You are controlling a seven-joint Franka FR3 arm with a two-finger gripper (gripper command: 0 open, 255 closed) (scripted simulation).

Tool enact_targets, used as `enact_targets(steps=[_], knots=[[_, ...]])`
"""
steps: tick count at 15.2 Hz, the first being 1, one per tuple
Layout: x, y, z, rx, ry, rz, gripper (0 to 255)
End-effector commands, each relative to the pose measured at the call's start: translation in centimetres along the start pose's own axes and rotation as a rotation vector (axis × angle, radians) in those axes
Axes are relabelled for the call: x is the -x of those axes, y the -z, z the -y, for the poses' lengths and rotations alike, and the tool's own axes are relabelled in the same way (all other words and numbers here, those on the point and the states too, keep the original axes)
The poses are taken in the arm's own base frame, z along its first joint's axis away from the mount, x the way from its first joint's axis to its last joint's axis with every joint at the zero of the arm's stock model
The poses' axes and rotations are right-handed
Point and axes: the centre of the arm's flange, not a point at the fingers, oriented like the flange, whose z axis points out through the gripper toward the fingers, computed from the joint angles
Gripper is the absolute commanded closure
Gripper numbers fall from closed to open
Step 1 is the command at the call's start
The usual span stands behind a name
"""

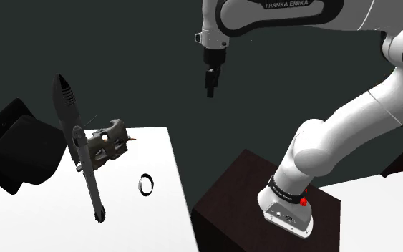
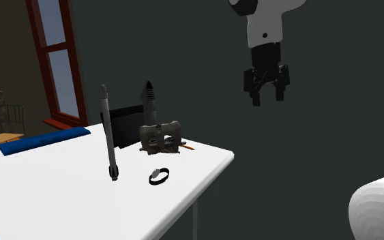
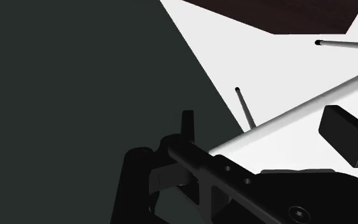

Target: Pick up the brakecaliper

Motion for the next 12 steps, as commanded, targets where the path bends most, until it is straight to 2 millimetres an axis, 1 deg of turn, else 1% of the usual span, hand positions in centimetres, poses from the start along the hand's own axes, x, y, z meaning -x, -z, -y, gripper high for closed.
enact_targets(steps=[1,6,12], knots=[[-2.7,-0.3,1.1,0.003,0.055,-0.010,0],[-8.2,-0.9,4.2,0.011,0.188,-0.031,0],[-14.3,-1.6,8.7,0.021,0.347,-0.056,0]])
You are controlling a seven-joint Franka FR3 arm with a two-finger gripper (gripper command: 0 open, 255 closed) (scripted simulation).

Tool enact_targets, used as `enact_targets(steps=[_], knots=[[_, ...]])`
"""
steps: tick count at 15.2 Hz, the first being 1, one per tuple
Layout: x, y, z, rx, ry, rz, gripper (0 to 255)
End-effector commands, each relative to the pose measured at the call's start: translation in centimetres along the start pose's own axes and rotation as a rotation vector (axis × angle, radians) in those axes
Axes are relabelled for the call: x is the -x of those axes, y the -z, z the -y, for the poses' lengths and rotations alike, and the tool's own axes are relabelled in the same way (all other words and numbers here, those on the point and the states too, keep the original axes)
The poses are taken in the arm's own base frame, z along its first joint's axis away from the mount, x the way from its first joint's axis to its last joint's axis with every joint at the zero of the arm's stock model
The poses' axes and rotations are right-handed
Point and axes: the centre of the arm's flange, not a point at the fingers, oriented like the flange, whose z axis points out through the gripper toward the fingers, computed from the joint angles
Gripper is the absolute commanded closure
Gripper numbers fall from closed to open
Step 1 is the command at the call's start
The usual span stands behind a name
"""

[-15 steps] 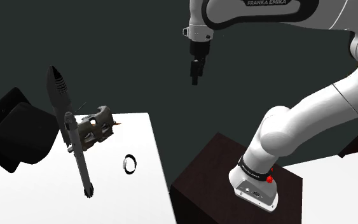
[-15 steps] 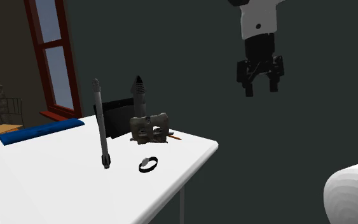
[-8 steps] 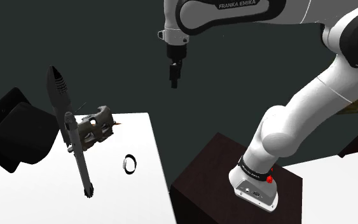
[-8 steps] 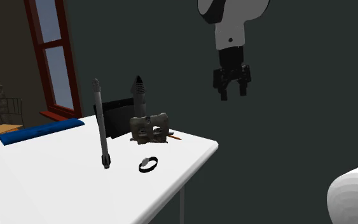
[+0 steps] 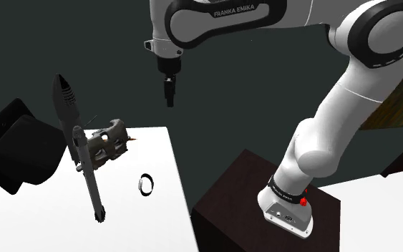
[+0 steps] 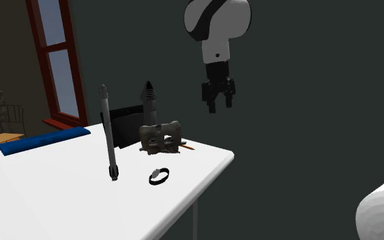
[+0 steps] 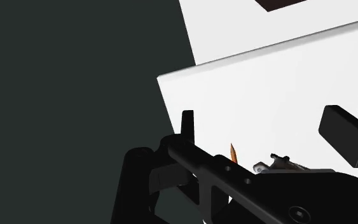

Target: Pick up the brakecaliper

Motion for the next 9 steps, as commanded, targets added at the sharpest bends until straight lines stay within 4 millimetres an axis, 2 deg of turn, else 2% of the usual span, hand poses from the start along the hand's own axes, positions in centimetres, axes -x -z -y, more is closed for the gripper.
enact_targets(steps=[1,9], knots=[[-2.4,-0.4,0.9,0.003,0.054,-0.009,0],[-11.1,-1.4,6.0,0.016,0.266,-0.042,0]])
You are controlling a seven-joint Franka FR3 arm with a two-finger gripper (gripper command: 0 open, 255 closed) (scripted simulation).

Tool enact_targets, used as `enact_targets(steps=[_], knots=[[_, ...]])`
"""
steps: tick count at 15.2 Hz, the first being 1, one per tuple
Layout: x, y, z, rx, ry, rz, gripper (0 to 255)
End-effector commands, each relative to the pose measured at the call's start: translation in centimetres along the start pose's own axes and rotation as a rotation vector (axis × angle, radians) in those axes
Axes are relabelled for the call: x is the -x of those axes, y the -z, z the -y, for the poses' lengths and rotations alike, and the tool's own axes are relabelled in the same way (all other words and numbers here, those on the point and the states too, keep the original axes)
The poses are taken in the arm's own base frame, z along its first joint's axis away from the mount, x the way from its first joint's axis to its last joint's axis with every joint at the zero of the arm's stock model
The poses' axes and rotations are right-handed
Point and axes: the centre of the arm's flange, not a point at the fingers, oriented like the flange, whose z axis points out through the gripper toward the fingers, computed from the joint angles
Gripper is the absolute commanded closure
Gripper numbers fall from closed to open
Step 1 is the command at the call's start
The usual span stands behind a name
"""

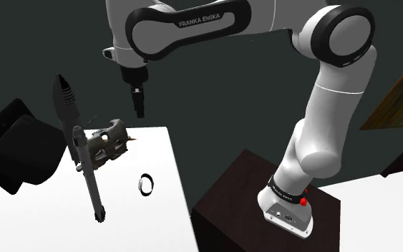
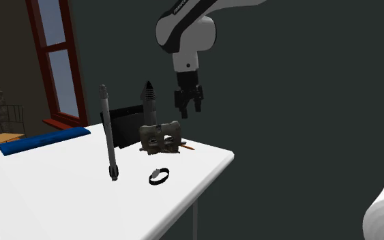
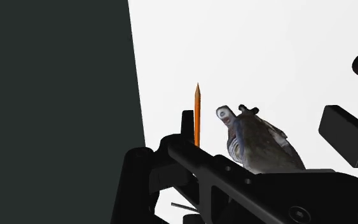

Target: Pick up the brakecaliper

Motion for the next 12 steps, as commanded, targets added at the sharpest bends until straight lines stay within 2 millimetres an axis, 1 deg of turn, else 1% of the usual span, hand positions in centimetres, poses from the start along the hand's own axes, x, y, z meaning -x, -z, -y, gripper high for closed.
enact_targets(steps=[1,8,9,12], knots=[[-2.5,-0.4,1.1,0.003,0.054,-0.009,0],[-10.2,-1.3,5.5,0.015,0.240,-0.039,0],[-10.8,-1.4,6.0,0.016,0.256,-0.041,0],[-11.0,-2.9,6.1,0.016,0.256,-0.041,0]])
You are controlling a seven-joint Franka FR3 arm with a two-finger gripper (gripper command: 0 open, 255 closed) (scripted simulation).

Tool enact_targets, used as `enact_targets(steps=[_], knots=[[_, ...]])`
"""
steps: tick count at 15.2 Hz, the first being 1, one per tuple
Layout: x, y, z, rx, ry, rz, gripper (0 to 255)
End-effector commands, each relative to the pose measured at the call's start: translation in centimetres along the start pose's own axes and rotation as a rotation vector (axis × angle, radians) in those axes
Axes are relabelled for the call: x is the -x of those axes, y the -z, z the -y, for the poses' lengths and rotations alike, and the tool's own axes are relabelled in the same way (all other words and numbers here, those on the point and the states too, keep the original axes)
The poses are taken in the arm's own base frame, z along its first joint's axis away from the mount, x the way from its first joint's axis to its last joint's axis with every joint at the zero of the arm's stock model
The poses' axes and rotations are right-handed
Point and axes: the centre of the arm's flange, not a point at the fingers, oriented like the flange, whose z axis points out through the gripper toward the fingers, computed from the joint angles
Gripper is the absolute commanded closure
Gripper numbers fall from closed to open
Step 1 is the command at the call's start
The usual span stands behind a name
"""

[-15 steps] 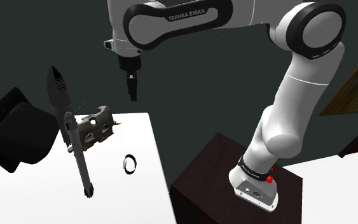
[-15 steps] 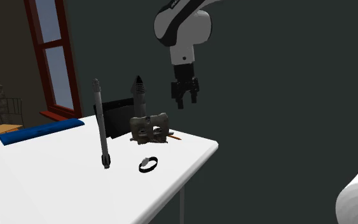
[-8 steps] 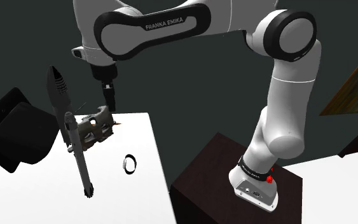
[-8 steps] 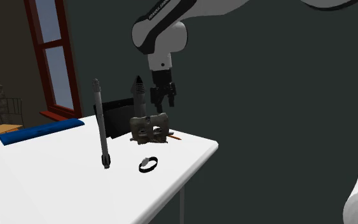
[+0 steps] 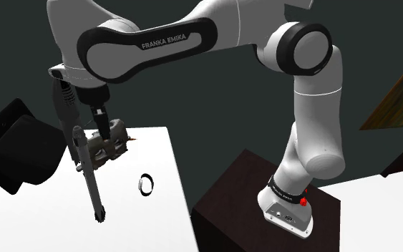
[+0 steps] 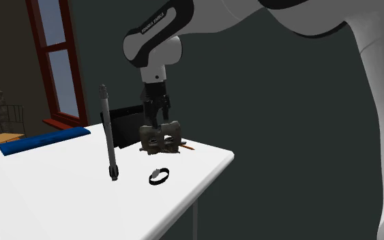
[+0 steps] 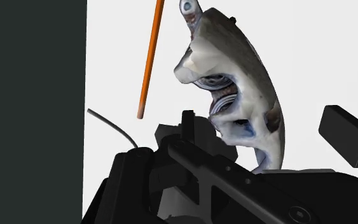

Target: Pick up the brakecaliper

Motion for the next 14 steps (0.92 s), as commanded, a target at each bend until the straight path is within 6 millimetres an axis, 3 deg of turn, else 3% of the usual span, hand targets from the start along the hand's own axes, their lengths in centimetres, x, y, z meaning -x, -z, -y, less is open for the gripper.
enact_targets(steps=[1,6,7,14], knots=[[-0.2,-1.1,0.0,0.000,0.003,-0.001,0],[-0.3,-2.9,0.2,0.000,0.003,-0.001,0],[-0.7,-3.1,0.0,0.000,0.003,-0.001,255],[-0.8,-2.8,0.0,0.000,0.002,0.000,255]])
